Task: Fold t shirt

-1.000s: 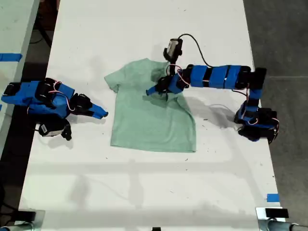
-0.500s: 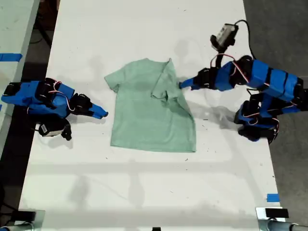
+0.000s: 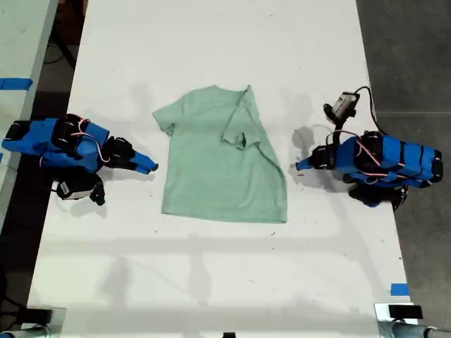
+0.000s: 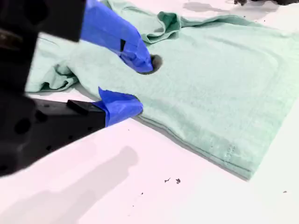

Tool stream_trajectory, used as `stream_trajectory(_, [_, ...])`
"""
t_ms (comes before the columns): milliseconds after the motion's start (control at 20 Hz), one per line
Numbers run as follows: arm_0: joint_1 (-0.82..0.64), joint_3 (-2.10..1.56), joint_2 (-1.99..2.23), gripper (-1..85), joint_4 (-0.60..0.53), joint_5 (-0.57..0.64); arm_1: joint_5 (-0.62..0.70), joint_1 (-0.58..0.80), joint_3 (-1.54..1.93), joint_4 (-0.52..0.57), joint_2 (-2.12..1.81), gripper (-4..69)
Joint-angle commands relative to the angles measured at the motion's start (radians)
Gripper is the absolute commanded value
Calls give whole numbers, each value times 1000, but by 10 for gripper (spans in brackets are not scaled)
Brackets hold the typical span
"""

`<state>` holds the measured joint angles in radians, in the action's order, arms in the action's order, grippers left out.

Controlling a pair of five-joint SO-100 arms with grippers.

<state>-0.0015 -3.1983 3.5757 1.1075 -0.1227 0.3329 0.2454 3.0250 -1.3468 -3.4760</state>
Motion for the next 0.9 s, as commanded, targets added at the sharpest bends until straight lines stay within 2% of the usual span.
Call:
stream_trajectory(0, [-3, -9, 9, 112, -5, 5, 129, 32, 75, -2, -18, 8])
stream_trajectory(100, [-3, -9, 9, 112, -5, 5, 222, 31, 77, 0, -23, 2])
stream_trajectory(250, [-3, -9, 9, 112, -5, 5, 288, -15, 74, -6, -25, 82])
stream_trajectory(350, [-3, -9, 9, 112, -5, 5, 313, -23, 74, -6, -25, 73])
stream_trajectory(450, [-3, -9, 9, 112, -5, 5, 434, -18, 74, -6, -25, 72])
stream_trajectory(850, [-3, -9, 9, 112, -5, 5, 446, -12, 74, -6, -25, 66])
